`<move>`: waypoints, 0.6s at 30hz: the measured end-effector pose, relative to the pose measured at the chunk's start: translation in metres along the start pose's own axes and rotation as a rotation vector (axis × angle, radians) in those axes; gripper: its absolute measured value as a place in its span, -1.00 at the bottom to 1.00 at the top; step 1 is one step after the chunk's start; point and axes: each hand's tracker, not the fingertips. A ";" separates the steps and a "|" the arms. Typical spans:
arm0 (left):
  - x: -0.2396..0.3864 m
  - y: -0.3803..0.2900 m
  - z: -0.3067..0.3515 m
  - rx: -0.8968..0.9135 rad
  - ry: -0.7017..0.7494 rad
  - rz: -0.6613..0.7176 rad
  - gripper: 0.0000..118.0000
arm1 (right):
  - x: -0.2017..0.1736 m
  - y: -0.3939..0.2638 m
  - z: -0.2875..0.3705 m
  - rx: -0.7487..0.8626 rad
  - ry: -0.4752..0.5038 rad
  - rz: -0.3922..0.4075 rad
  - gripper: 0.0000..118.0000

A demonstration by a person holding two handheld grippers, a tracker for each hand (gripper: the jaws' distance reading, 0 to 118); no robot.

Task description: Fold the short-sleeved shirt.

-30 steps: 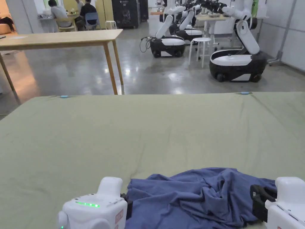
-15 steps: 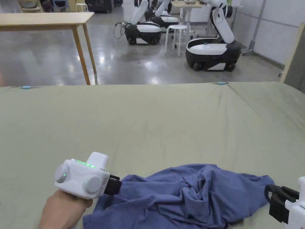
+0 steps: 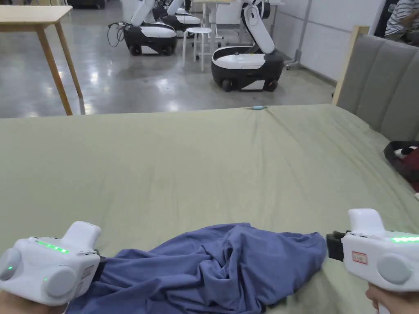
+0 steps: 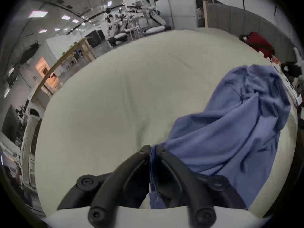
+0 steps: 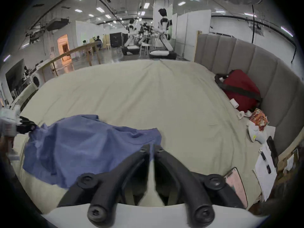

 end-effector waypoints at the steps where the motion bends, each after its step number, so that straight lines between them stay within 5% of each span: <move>1: 0.000 0.002 0.009 0.020 -0.011 0.025 -0.94 | 0.001 0.004 -0.014 -0.037 0.004 -0.018 0.15; 2: 0.000 0.003 0.019 0.022 -0.017 0.029 -0.94 | 0.002 0.008 -0.031 -0.077 0.009 -0.029 0.93; 7: -0.010 0.009 0.036 0.049 -0.031 0.066 -0.94 | 0.001 0.005 -0.083 -0.166 -0.057 0.004 0.90; 9: -0.010 0.009 0.034 0.052 -0.028 0.062 -0.94 | -0.002 0.000 -0.087 -0.200 0.014 0.013 0.12; 10: -0.010 0.011 0.034 0.052 -0.024 0.057 -0.94 | -0.003 0.000 -0.084 -0.188 0.025 0.011 -0.11; 11: -0.010 0.011 0.035 0.054 -0.020 0.055 -0.94 | -0.011 0.002 -0.068 -0.119 0.001 0.008 -0.86; 18: -0.035 0.023 0.062 0.149 0.016 0.098 -0.98 | -0.010 0.056 0.009 0.057 0.088 -0.011 -0.95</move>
